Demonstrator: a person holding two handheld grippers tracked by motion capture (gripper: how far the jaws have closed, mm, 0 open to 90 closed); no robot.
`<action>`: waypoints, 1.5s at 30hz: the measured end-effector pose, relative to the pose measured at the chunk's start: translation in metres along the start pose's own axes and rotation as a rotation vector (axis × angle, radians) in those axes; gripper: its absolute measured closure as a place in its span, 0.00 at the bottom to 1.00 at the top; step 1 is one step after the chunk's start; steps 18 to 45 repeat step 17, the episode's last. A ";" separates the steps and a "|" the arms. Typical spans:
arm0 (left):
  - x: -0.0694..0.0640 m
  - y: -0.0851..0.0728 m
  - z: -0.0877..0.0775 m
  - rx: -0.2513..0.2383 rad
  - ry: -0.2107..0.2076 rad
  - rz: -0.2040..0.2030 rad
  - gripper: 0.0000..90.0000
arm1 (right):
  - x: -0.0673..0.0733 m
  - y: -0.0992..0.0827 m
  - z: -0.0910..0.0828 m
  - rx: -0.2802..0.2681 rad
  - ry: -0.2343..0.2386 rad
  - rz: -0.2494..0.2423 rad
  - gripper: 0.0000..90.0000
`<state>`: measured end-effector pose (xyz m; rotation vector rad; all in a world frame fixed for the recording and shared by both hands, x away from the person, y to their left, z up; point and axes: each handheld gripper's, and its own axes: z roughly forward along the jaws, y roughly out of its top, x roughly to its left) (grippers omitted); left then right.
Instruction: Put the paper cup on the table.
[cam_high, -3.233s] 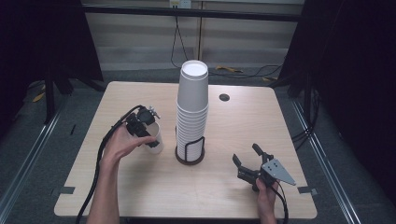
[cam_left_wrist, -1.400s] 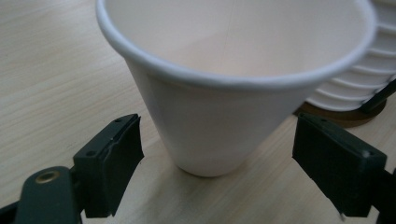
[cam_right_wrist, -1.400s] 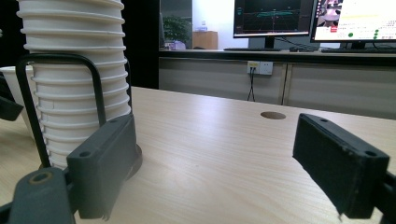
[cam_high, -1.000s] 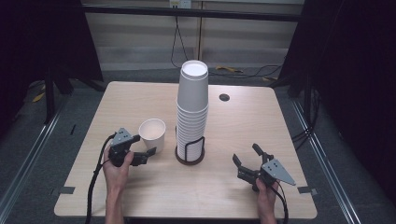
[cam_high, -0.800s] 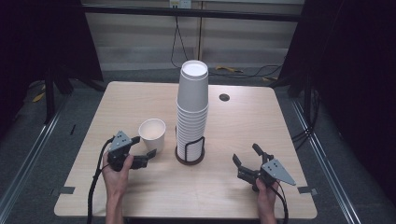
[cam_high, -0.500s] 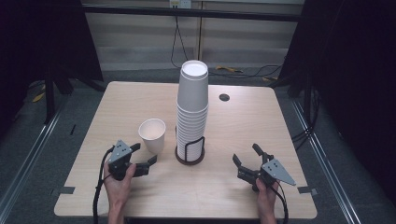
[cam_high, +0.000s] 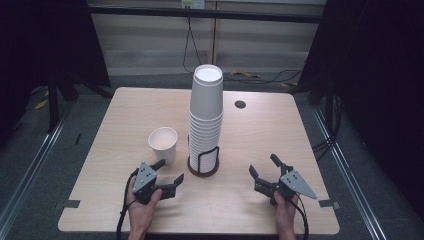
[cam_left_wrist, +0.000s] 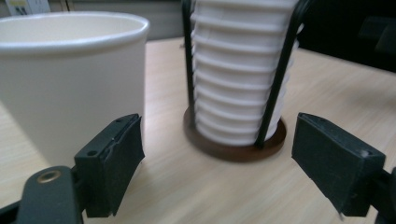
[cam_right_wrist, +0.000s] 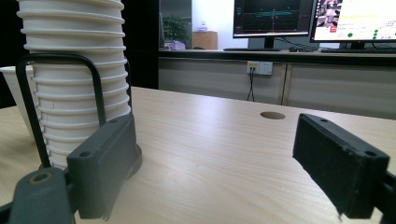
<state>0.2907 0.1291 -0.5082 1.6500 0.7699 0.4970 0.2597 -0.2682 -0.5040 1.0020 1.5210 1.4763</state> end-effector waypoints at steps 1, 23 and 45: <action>-0.002 0.000 0.000 -0.021 -0.016 0.002 0.18 | 0.000 0.000 0.000 0.000 0.000 0.000 0.15; -0.016 -0.010 -0.014 -0.197 0.005 0.061 0.17 | 0.000 0.000 0.000 0.001 0.004 0.001 0.15; -0.016 -0.010 -0.014 -0.197 0.005 0.061 0.17 | 0.000 0.000 0.000 0.001 0.004 0.001 0.15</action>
